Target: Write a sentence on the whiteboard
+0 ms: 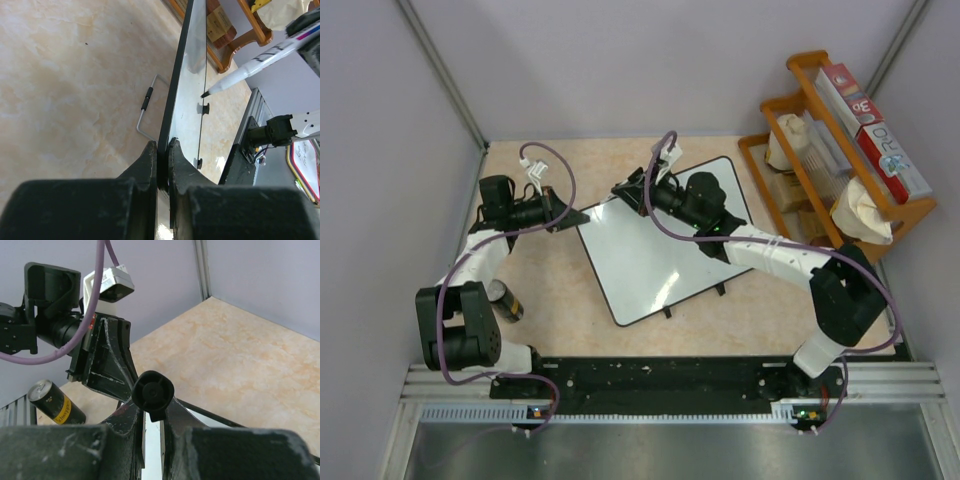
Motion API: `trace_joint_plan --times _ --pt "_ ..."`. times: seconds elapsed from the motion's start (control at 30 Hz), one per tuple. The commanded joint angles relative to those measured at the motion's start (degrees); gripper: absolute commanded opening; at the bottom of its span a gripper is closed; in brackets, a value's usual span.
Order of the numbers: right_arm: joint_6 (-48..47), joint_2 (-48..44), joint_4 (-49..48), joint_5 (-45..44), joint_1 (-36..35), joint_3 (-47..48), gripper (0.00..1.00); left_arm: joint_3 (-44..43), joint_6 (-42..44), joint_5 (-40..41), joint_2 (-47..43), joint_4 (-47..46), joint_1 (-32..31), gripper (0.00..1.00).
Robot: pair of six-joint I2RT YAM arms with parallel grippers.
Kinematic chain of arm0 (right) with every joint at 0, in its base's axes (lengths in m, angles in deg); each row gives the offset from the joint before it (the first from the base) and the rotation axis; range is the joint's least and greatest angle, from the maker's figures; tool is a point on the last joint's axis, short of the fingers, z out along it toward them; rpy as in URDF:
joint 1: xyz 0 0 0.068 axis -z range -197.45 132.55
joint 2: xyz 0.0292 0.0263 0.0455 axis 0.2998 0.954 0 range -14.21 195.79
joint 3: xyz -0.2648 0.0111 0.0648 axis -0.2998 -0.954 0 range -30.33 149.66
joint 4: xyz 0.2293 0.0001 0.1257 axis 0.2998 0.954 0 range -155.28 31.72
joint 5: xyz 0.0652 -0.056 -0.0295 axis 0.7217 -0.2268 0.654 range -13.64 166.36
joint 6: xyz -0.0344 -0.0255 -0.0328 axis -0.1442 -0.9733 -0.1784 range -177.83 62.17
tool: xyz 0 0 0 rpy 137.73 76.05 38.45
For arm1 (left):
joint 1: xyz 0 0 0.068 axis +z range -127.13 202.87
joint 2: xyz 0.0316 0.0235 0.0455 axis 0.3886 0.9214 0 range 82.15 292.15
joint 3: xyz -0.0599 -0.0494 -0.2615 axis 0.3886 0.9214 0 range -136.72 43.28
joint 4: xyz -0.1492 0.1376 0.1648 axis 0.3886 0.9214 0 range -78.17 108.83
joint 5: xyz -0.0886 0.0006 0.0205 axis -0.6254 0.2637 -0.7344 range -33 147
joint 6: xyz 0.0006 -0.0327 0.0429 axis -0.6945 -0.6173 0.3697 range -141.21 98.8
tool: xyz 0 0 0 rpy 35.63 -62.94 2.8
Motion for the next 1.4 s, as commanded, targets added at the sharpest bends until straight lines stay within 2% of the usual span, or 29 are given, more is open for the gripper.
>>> trace_joint_plan --times 0.0,0.33,1.37 --pt "-0.5 1.9 -1.1 -0.1 -0.6 3.3 0.00 0.7 7.8 7.9 -1.2 -1.8 -0.4 0.00" --pt "-1.1 3.9 0.2 -0.7 -0.7 2.2 0.00 0.7 7.9 7.8 -1.1 -1.7 -0.5 0.00" --pt "-0.5 -0.7 0.5 1.5 -0.6 -8.9 0.00 0.8 8.6 8.6 -0.7 -1.4 -0.6 0.00"
